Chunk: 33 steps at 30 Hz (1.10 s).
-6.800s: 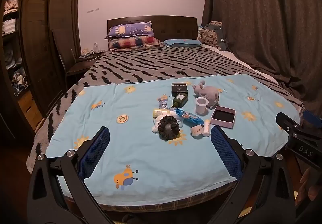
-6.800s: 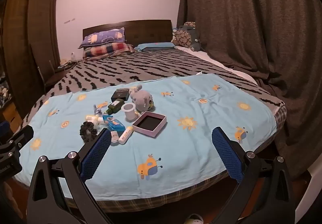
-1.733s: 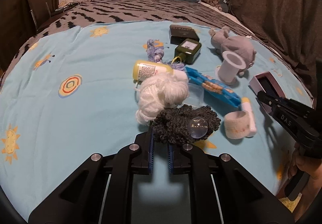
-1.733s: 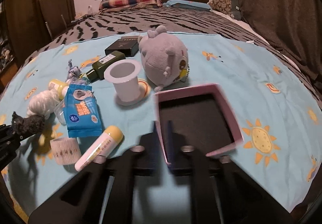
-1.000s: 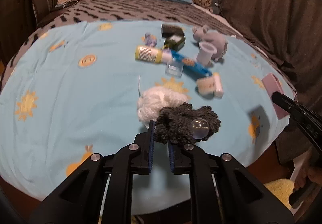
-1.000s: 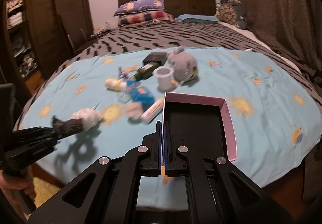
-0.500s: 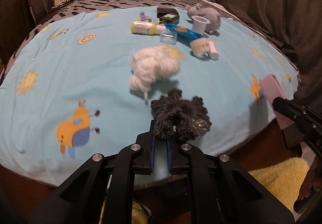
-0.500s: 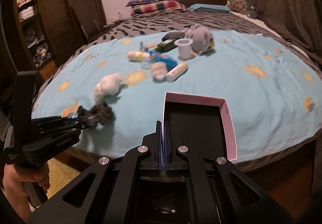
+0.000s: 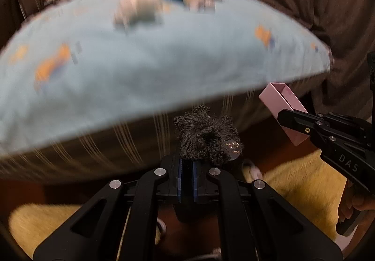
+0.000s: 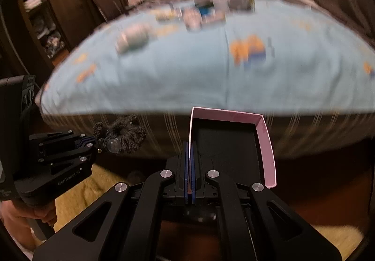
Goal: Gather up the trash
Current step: 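Carry the scrunchie and pink box down to the floor bin and release both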
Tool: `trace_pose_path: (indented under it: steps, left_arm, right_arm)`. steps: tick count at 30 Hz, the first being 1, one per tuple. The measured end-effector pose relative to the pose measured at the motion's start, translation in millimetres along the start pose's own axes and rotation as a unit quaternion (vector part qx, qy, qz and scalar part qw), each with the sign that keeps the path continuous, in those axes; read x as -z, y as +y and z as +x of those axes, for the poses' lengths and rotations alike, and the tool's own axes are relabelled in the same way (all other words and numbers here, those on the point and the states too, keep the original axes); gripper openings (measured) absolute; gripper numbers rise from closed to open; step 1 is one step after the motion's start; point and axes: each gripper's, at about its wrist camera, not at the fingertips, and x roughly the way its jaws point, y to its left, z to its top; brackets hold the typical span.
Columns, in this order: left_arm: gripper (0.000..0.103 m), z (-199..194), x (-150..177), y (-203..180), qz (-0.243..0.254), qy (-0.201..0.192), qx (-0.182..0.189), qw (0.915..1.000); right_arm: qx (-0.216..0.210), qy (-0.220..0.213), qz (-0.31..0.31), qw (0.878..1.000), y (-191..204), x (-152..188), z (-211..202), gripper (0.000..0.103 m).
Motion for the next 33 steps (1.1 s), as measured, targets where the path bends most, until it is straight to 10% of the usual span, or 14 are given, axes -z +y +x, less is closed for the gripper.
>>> trace_pose_path:
  steps: [20,33]
  left_arm:
    - [0.005,174,80,11,-0.039,0.158,0.023,0.9864]
    - [0.026,184,90,17,-0.043,0.179,0.025,0.9826]
  right_arm:
    - [-0.044,0.144,0.129,0.980,-57,96,160,0.004]
    - [-0.053,0.148,0.126,0.980,-46,85,165,0.008]
